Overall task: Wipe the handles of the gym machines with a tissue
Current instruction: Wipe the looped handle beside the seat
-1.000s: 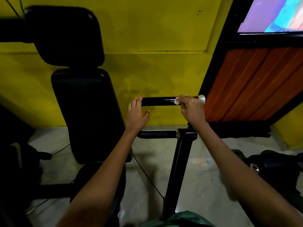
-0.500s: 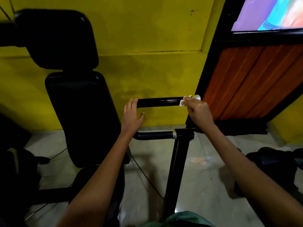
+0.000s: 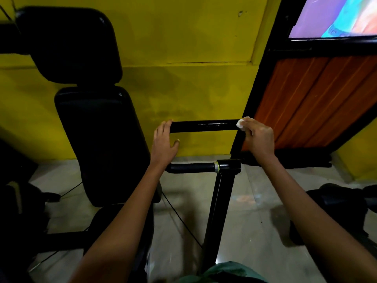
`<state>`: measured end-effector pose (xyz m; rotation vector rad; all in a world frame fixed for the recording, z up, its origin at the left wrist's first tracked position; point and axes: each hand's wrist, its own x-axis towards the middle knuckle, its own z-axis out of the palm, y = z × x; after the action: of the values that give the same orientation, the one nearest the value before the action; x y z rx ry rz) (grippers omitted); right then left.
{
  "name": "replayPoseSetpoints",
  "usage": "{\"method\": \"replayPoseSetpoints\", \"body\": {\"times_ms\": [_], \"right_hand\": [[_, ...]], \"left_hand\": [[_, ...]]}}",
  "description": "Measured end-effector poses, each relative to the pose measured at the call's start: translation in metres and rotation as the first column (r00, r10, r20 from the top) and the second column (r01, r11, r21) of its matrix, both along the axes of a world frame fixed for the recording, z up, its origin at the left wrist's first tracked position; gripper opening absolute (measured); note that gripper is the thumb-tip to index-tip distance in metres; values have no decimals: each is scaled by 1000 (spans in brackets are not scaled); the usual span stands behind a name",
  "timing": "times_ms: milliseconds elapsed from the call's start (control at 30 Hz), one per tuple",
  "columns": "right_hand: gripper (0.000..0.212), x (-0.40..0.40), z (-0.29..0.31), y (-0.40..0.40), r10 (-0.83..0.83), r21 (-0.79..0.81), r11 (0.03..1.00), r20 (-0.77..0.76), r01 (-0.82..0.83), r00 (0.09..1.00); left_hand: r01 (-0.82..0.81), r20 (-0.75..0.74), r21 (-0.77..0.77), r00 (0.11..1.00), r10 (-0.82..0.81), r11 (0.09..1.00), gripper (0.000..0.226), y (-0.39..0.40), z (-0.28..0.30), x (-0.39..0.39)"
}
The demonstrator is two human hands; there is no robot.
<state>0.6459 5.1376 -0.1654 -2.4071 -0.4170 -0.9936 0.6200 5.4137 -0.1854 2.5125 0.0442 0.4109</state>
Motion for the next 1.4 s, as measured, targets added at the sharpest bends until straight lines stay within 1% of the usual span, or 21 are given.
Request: {"method": "replayPoseSetpoints", "body": {"times_ms": [100, 167, 267, 333, 467, 600, 667, 733, 800, 833, 900, 933, 967, 1000, 1067, 1133, 1167, 1267, 1300, 1333, 1400], "right_hand": [[23, -9, -9, 26, -43, 27, 999, -42, 44, 998], [23, -14, -8, 37, -23, 53, 998, -67, 26, 997], [21, -12, 6, 49, 19, 202, 979, -74, -4, 997], [23, -8, 11, 63, 62, 207, 977, -74, -46, 995], [23, -1, 8, 105, 135, 87, 988, -131, -124, 982], [22, 3, 10, 142, 233, 56, 972, -132, -228, 963], [23, 2, 10, 161, 298, 13, 954, -127, -299, 946], [23, 0, 10, 181, 363, -36, 928, -144, -372, 921], [19, 2, 7, 197, 429, -131, 885, -144, -447, 892], [17, 2, 5, 201, 458, -222, 848, -149, -481, 877], [19, 0, -1, 203, 512, -432, 738, -144, -519, 847], [19, 0, -1, 199, 537, -483, 699, -133, -528, 833], [19, 1, 1, 193, 553, -490, 692, -110, -530, 826], [21, 3, 4, 188, 547, -461, 718, -89, -521, 832], [23, 9, 14, 188, 474, -372, 804, -71, -464, 878], [21, 14, 13, 198, 419, -361, 831, -94, -424, 903], [20, 12, 9, 203, 432, -400, 800, -134, -447, 892], [26, 2, -15, 203, 530, -610, 574, -233, -547, 816], [25, 0, -19, 196, 560, -613, 538, -253, -579, 789], [20, 0, -21, 189, 594, -594, 545, -225, -592, 773], [18, 1, -16, 187, 611, -547, 637, -72, -543, 789]], "left_hand": [[8, -19, -1, 1000, -8, 1000, 67, 0, 1, -1], [24, -9, -13, 1000, -25, 1000, 72, -1, 2, -4], [-7, 35, -59, 999, 9, 998, 80, -5, -9, -25], [-44, 17, -64, 999, 46, 997, 82, -10, -28, -47], [-49, -153, -78, 988, 37, 996, 82, -16, -70, -81], [-15, -287, 159, 956, 60, 987, 77, -14, -82, -95], [-10, -323, 206, 943, 77, 979, 77, -13, -83, -95], [-12, -344, 198, 935, 81, 980, 78, -13, -85, -94], [-13, -355, 183, 931, 79, 983, 80, -11, -87, -93], [-10, -357, 182, 931, 75, 983, 82, -11, -88, -93], [-7, -370, 179, 926, 74, 984, 87, -9, -92, -95], [-8, -381, 172, 922, 74, 985, 90, -7, -94, -96], [-9, -389, 162, 918, 72, 987, 93, -7, -95, -97], [-9, -396, 149, 916, 68, 989, 97, -7, -97, -97], [-15, -412, 123, 909, 65, 992, 102, -8, -99, -97], [-20, -437, 104, 897, 64, 994, 103, -10, -101, -96], [-21, -450, 93, 891, 61, 995, 102, -11, -101, -96], [-21, -445, 46, 895, 39, 999, 96, -10, -104, -94], [-24, -423, 6, 906, 24, 1000, 91, -7, -105, -94], [-31, -390, -70, 921, 1, 997, 84, -5, -104, -93], [-66, -259, -288, 966, -12, 955, 62, 1, -100, -91]]}}
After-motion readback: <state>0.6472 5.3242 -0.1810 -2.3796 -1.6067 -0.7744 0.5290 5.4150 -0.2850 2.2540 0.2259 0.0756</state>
